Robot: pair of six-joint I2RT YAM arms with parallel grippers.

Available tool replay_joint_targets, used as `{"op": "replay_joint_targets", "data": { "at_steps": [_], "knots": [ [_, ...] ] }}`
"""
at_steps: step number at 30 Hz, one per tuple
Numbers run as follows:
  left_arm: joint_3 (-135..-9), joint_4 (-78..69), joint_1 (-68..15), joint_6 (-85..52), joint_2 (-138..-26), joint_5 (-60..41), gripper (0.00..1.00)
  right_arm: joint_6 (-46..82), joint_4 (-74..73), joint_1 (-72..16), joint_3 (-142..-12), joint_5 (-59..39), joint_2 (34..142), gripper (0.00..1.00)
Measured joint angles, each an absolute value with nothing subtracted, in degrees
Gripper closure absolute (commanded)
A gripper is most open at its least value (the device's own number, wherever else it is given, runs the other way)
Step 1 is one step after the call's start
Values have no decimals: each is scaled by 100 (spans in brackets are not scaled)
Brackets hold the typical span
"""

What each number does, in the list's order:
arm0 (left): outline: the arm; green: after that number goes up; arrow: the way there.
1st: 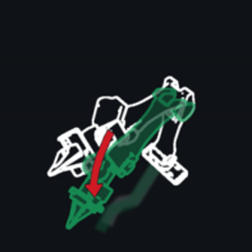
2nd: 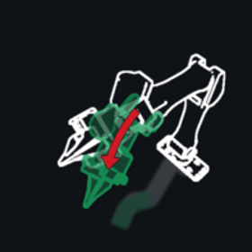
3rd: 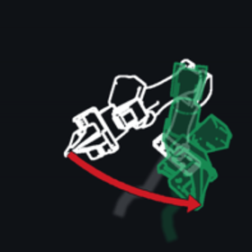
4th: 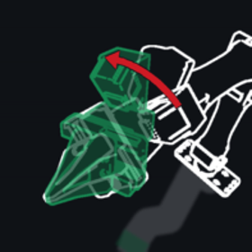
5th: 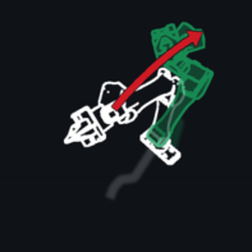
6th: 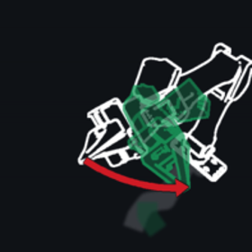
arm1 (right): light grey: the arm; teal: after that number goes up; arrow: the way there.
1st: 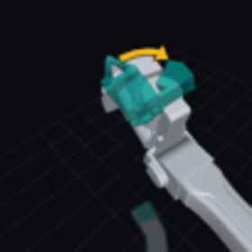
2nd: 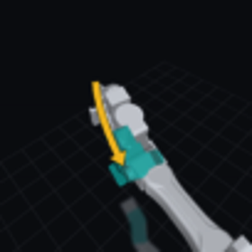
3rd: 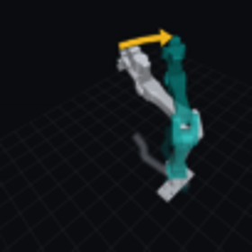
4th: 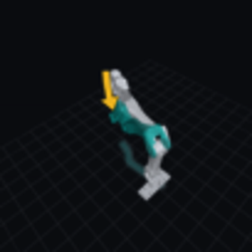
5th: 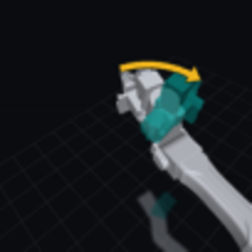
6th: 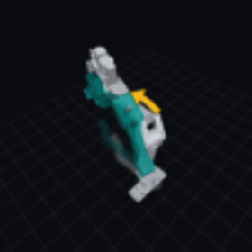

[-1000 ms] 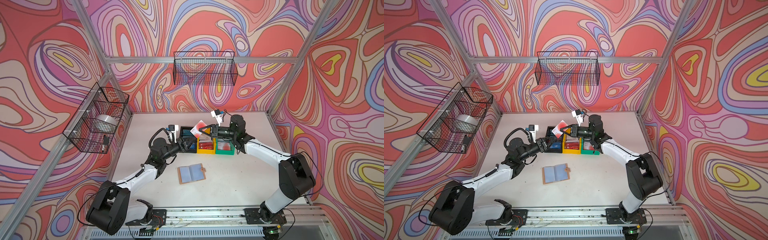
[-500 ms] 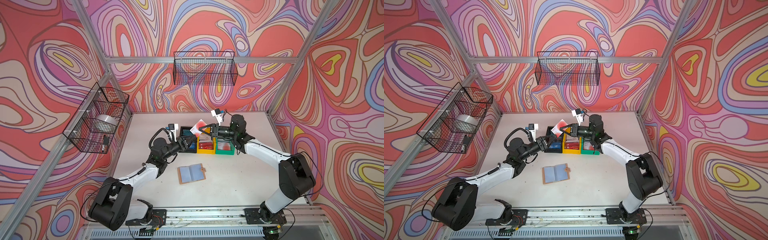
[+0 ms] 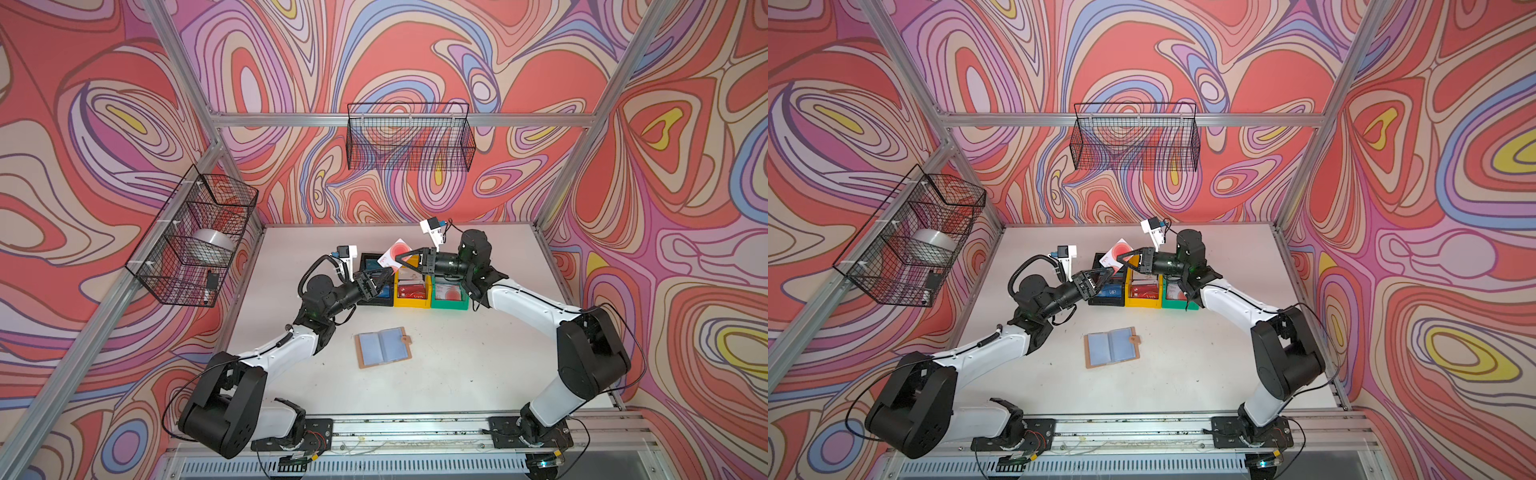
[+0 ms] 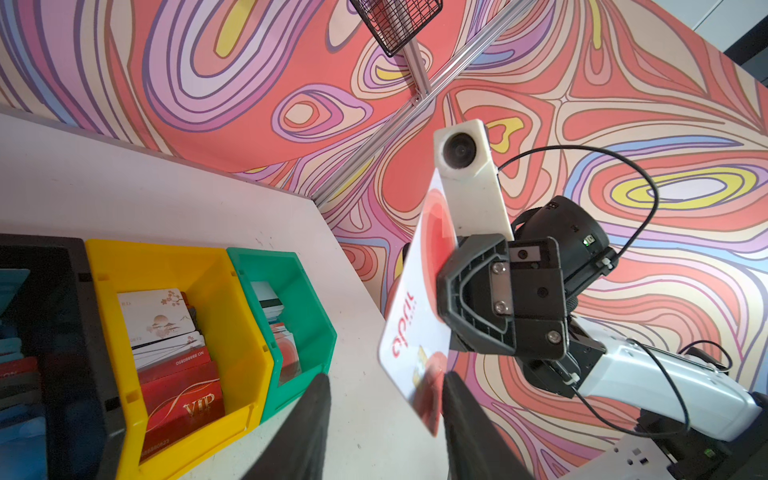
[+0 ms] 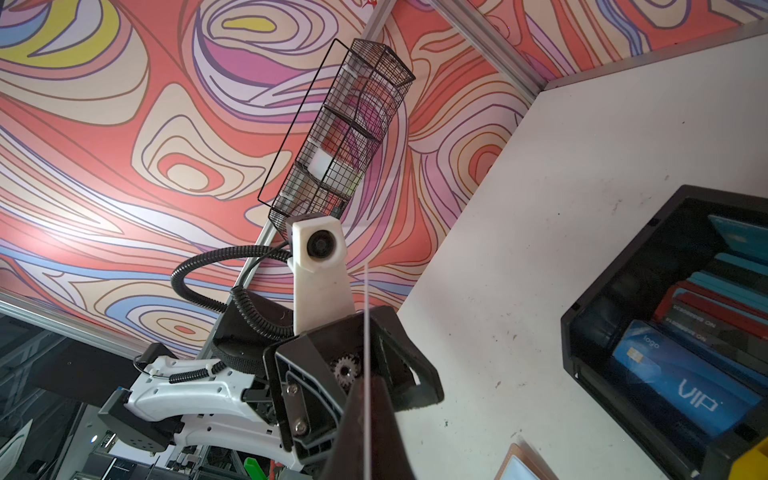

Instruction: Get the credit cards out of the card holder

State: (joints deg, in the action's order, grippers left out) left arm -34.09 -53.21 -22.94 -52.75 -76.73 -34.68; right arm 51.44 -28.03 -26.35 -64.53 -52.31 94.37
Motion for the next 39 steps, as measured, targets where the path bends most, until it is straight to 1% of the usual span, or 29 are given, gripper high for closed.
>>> {"op": "replay_joint_targets", "data": {
  "at_steps": [2,7,12,15,20,22,24,31,36,39],
  "knots": [
    [-3409,-5369,-2300,-5284,-7677,-3454,64,5177,-2867,-2641,-6445,-5231,9441,100],
    [-3409,-5478,-2357,-5341,-7706,-3420,77,5245,-3050,-2646,-6370,-5225,9467,100],
    [-3417,-5625,-2392,-5428,-7806,-3415,77,5363,-3234,-2674,-6324,-5210,9572,100],
    [-3424,-5723,-2408,-5492,-7883,-3404,89,5463,-3450,-2687,-6254,-5190,9618,100],
    [-3426,-5793,-2432,-5616,-7900,-3395,99,5623,-3752,-2681,-6173,-5151,9714,100],
    [-3426,-5787,-2432,-5621,-7896,-3376,100,5634,-3815,-2681,-6169,-5155,9730,98],
    [-3433,-5723,-2434,-5614,-7865,-3361,100,5631,-3817,-2681,-6169,-5168,9730,94],
    [-3509,-5210,-2438,-5468,-7634,-3330,100,5461,-3459,-2696,-6202,-5391,9730,71],
    [-3577,-4954,-2386,-5496,-7618,-3409,100,4753,-2307,-2703,-6552,-5636,9721,68],
    [-3592,-4866,-2248,-5601,-7618,-3616,100,3916,-1068,-2650,-6945,-5704,9609,67]
  ]
}}
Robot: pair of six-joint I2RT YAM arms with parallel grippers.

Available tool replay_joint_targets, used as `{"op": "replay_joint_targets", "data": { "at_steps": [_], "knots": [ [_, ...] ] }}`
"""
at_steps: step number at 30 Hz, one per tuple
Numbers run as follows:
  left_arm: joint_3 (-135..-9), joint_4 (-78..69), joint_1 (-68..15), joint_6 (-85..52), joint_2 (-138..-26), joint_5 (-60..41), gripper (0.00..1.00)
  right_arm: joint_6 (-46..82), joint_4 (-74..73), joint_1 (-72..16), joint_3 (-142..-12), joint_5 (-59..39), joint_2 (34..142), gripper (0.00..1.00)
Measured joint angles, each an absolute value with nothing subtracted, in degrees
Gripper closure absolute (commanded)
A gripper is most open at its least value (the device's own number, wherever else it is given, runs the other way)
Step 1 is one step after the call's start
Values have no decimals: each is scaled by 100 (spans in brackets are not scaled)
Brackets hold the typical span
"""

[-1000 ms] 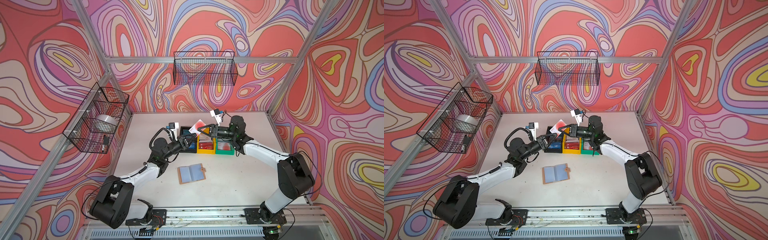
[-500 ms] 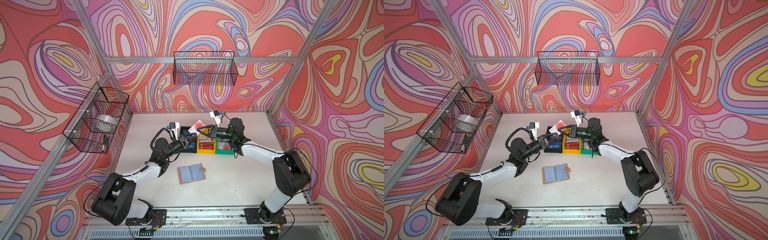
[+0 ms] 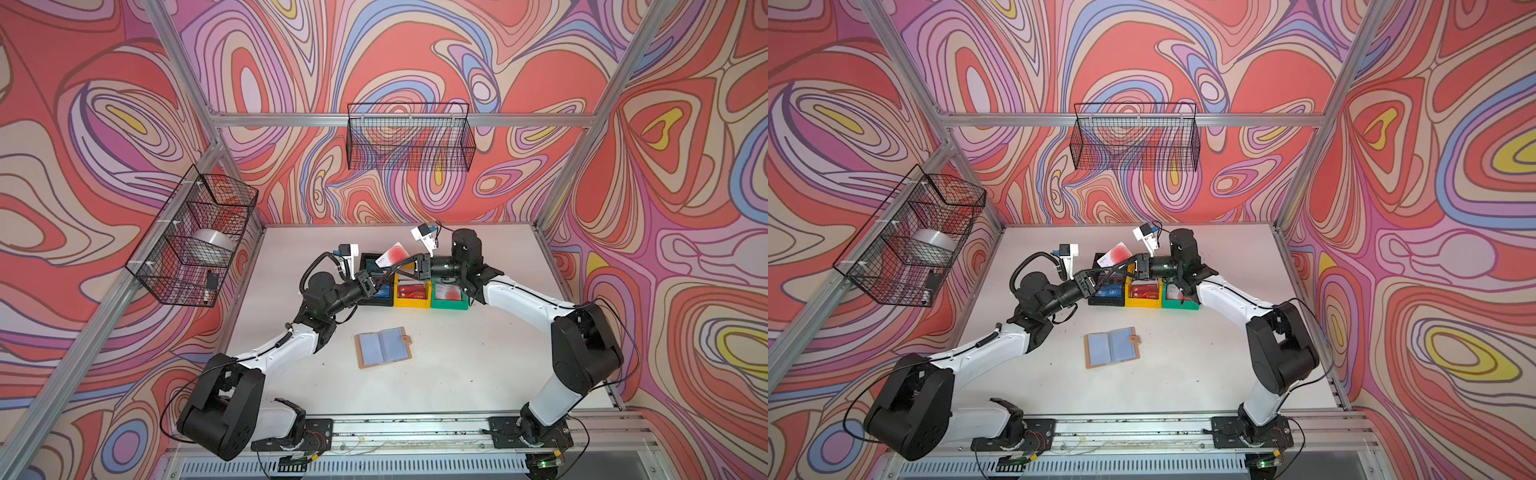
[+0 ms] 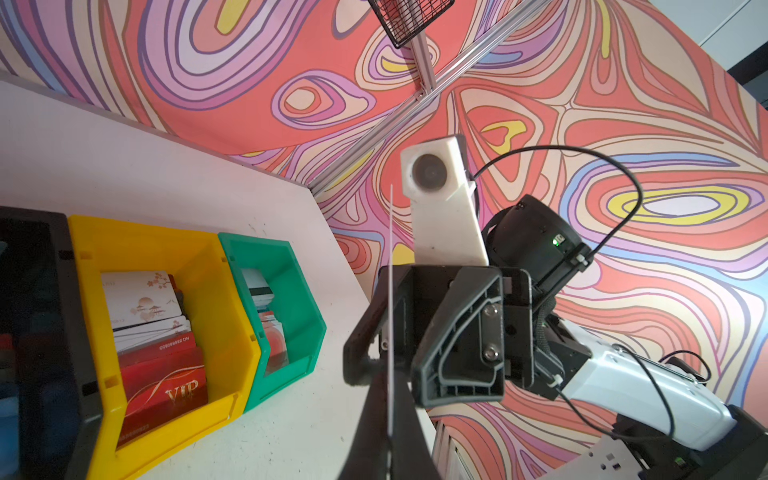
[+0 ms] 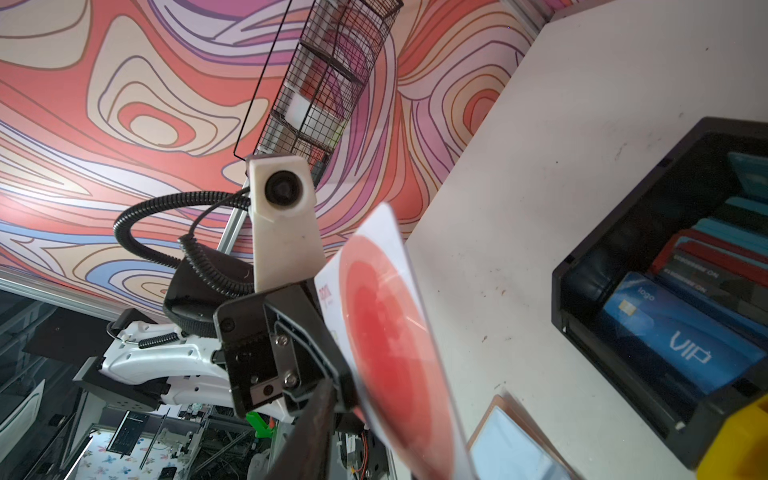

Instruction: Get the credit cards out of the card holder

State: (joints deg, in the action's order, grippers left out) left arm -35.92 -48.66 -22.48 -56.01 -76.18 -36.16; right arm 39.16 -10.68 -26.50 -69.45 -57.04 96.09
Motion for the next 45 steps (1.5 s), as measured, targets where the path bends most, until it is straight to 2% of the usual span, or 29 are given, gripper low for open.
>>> {"op": "replay_joint_targets", "data": {
  "at_steps": [4,12,15,20,24,32,45],
  "knots": [
    [-3785,-4224,-2053,-5553,-7487,-3898,100,2528,851,-2373,-7548,-5669,9282,64],
    [-5387,-1109,-1990,-4466,-7179,-4901,100,-209,4228,-1621,-9161,-5430,9002,66],
    [-5953,-139,-1975,-4099,-7297,-5424,100,-1413,5756,-1623,-10071,-5398,9443,67],
    [-6407,1514,-1949,-3441,-7616,-5944,100,-3186,7988,-1647,-11620,-5398,10774,73],
    [-6438,2373,-1944,-3039,-7778,-6318,100,-3863,8726,-1647,-12099,-5323,11386,74],
    [-6584,3400,-2029,-2265,-8055,-6801,100,-4348,9266,-1647,-12171,-5400,11430,70],
    [-7649,4278,-2300,-1238,-9122,-7094,100,-4897,9393,-1649,-11174,-6285,11345,63]
  ]
}}
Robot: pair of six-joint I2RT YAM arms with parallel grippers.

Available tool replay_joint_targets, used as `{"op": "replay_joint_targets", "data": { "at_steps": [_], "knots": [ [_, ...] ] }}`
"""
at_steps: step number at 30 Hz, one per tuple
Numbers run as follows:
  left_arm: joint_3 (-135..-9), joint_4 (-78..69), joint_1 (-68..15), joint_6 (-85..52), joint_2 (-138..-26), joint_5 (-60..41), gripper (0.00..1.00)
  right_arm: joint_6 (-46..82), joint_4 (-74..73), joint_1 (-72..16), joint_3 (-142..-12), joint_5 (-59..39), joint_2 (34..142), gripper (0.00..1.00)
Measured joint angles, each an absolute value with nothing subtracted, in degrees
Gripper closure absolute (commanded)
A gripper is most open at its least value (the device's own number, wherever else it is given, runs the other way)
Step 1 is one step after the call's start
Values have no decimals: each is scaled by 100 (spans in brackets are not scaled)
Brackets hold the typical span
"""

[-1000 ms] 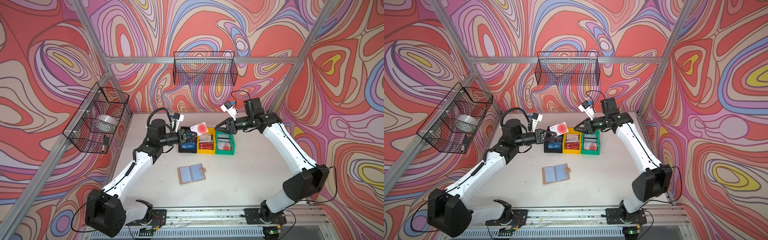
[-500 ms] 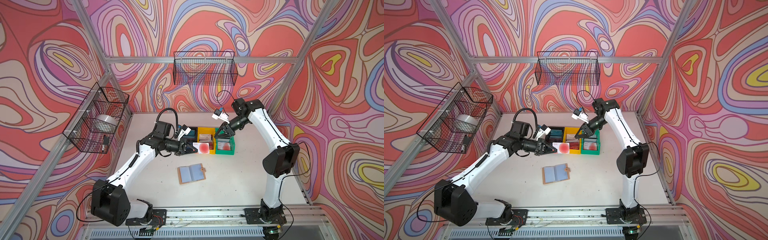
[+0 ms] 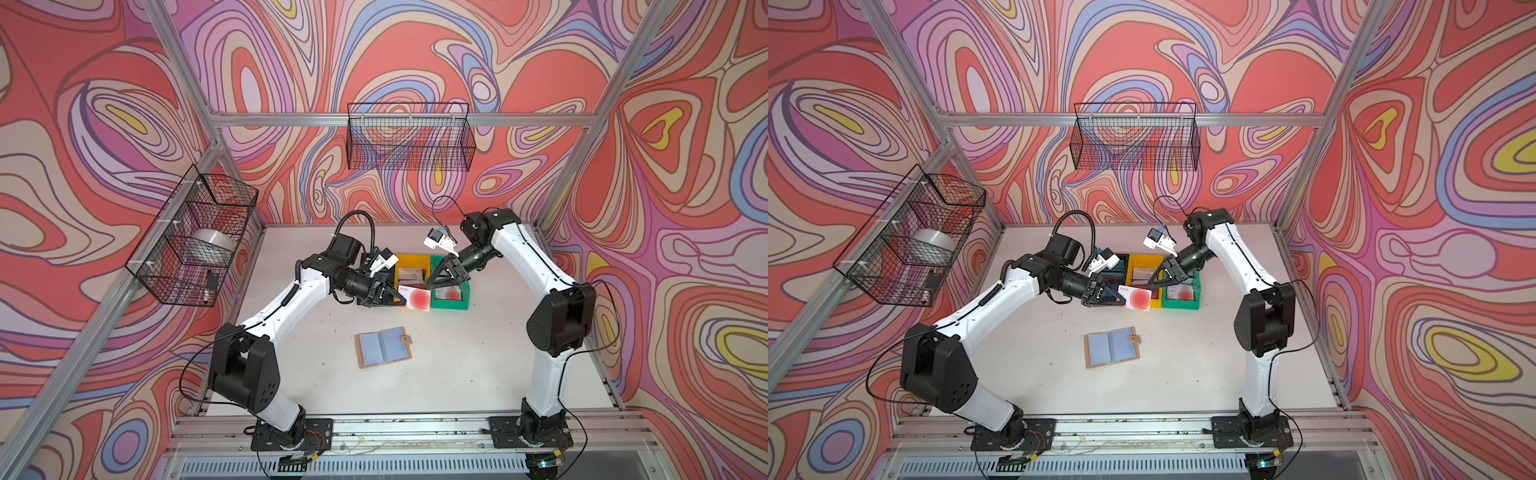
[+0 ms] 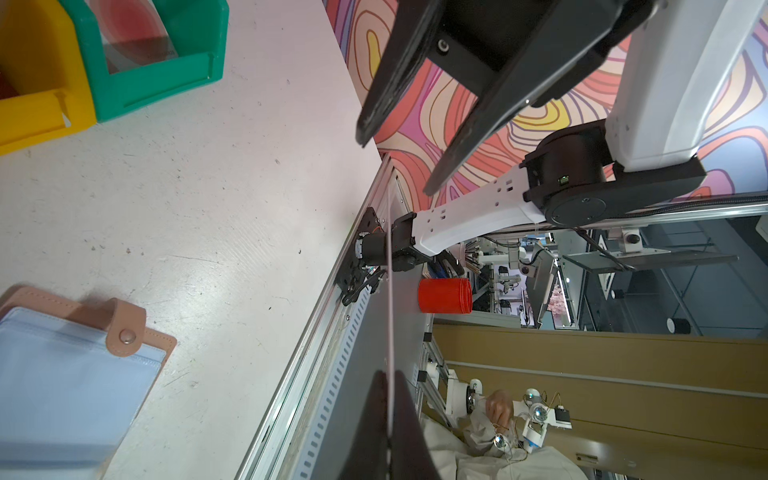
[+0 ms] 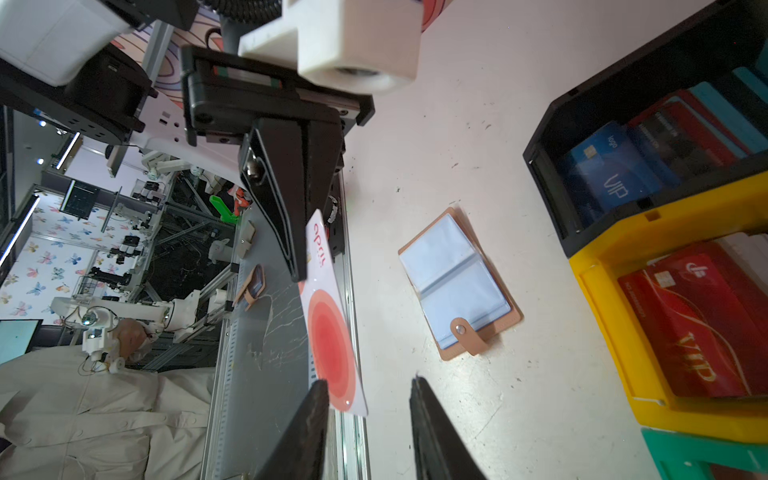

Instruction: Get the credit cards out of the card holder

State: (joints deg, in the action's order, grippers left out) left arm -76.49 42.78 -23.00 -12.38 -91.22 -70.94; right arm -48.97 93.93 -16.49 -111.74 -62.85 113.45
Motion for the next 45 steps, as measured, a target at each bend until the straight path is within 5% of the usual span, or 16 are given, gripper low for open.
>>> {"op": "replay_joint_targets", "data": {
  "at_steps": [22,35,43,45],
  "knots": [
    [-7909,4543,-2408,-945,-9461,-7137,100,-5153,9415,-1883,-10737,-6788,11347,69],
    [-7909,4530,-2449,-1059,-9461,-7037,100,-5205,9376,-1944,-10479,-6923,11349,92],
    [-7909,4536,-2445,-1081,-9459,-6895,91,-5242,9362,-1942,-10422,-7017,11349,100],
    [-7909,4534,-2436,-1103,-9459,-6877,75,-5242,9358,-1942,-10420,-7037,11349,100]
  ]
}}
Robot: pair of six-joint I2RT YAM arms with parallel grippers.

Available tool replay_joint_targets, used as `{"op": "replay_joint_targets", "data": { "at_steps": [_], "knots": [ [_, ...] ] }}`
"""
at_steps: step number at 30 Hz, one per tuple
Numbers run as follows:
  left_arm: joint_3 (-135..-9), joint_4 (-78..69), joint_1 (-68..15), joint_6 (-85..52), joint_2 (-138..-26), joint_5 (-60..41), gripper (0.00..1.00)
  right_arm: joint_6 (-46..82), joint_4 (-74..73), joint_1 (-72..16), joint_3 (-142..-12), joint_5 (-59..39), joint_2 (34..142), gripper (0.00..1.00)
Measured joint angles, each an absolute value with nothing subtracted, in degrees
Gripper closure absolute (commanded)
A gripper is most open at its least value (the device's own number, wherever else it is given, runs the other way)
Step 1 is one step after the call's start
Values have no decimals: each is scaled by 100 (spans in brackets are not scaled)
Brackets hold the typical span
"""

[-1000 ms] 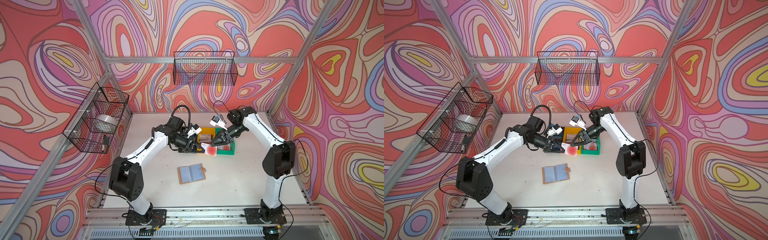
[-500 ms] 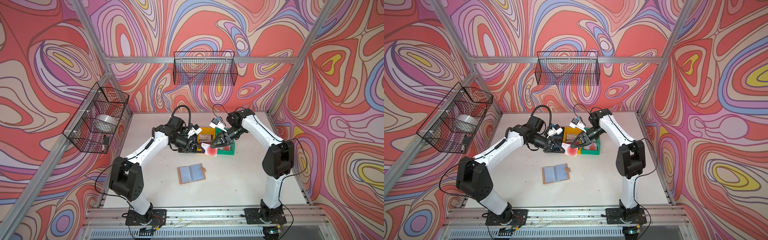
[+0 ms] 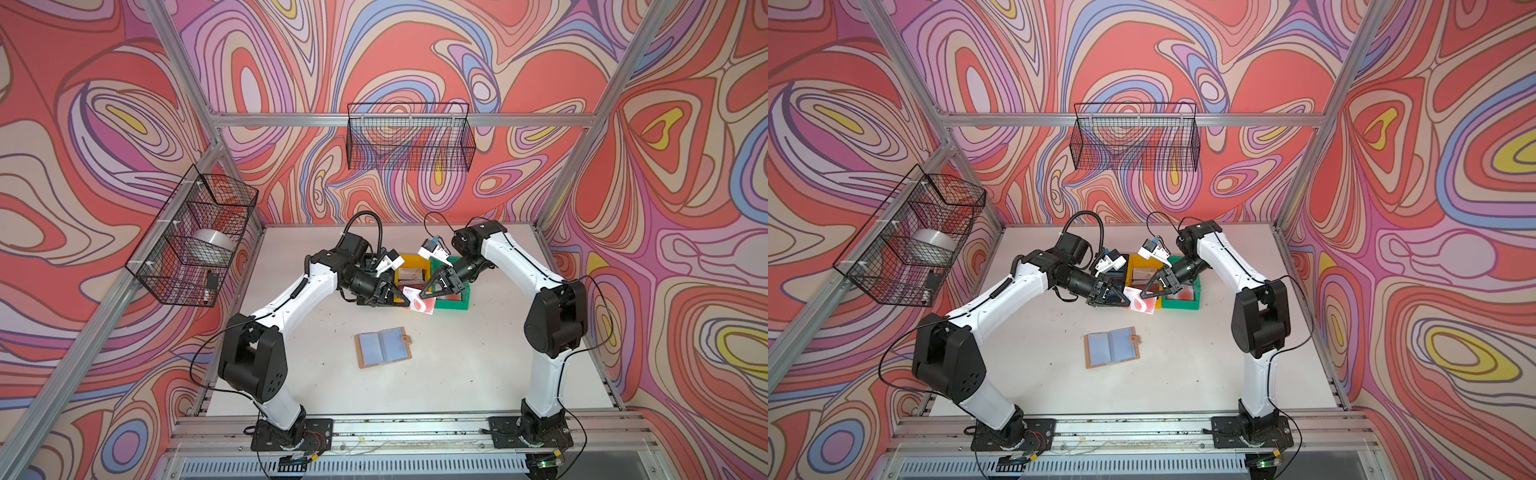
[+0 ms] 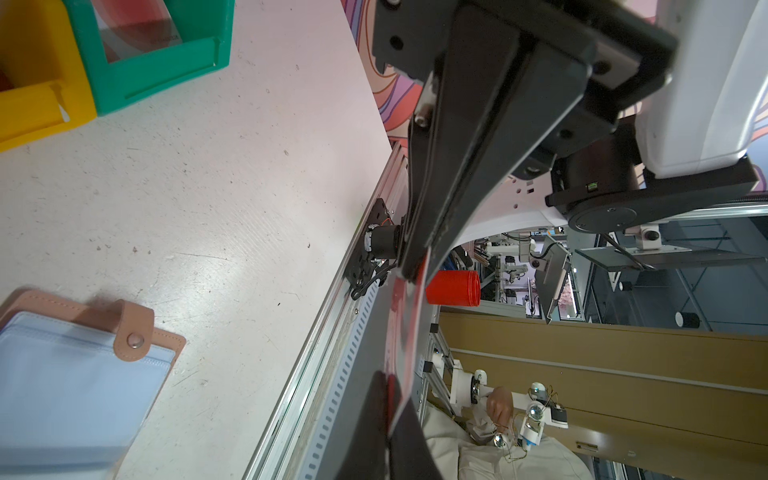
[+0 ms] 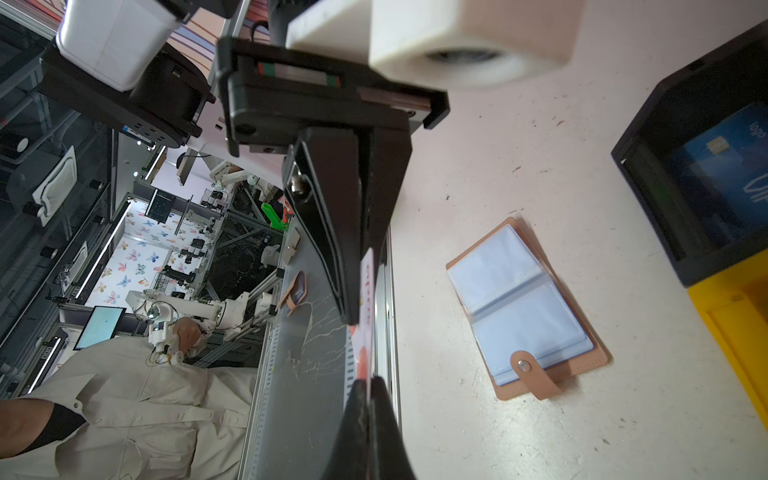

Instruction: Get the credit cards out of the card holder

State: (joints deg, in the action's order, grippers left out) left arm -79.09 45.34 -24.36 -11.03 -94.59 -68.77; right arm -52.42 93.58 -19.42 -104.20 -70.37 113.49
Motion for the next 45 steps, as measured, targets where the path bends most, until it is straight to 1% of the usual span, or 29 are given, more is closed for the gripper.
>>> {"op": "replay_joint_targets", "data": {
  "at_steps": [1,3,4,5,6,7,8,13,18,23,27,34,37,45],
  "knots": [
    [-7909,4530,-2423,-1138,-9459,-6834,69,-5242,9362,-1944,-10420,-7063,11349,100],
    [-7909,4515,-2373,-1175,-9459,-6746,66,-5242,9386,-1964,-10420,-7081,11349,100],
    [-7909,4515,-2329,-1186,-9459,-6702,62,-5242,9391,-1977,-10420,-7078,11349,100],
    [-7909,4517,-2281,-1197,-9459,-6661,50,-5242,9386,-1988,-10420,-7076,11349,100],
    [-7907,4519,-2241,-1208,-9459,-6628,42,-5242,9386,-1992,-10420,-7074,11349,100],
    [-7900,4521,-2193,-1221,-9452,-6582,35,-5240,9386,-1992,-10420,-7054,11349,100],
    [-7878,4519,-2143,-1229,-9432,-6525,34,-5236,9389,-1990,-10420,-7026,11345,100],
    [-7634,4493,-1863,-1343,-9212,-6226,29,-4807,9249,-1907,-10385,-6661,11131,100],
    [-7352,4390,-1653,-1498,-8910,-5968,25,-4132,8836,-1774,-10429,-5557,10770,100],
    [-7105,4091,-1614,-1717,-8713,-5922,24,-4066,8593,-1566,-10840,-4635,10785,100],
    [-6982,3907,-1610,-1850,-8698,-5892,24,-4082,8464,-1284,-11290,-4101,11061,100],
    [-6923,3634,-1601,-2023,-8667,-5885,22,-4077,8171,-805,-11389,-3109,12149,100],
    [-6882,3568,-1601,-2097,-8643,-5887,22,-4086,8103,-766,-11389,-2921,12422,100],
    [-6799,3336,-1601,-2259,-8643,-5894,20,-4132,7819,-799,-11389,-2893,12442,100]
  ]
}}
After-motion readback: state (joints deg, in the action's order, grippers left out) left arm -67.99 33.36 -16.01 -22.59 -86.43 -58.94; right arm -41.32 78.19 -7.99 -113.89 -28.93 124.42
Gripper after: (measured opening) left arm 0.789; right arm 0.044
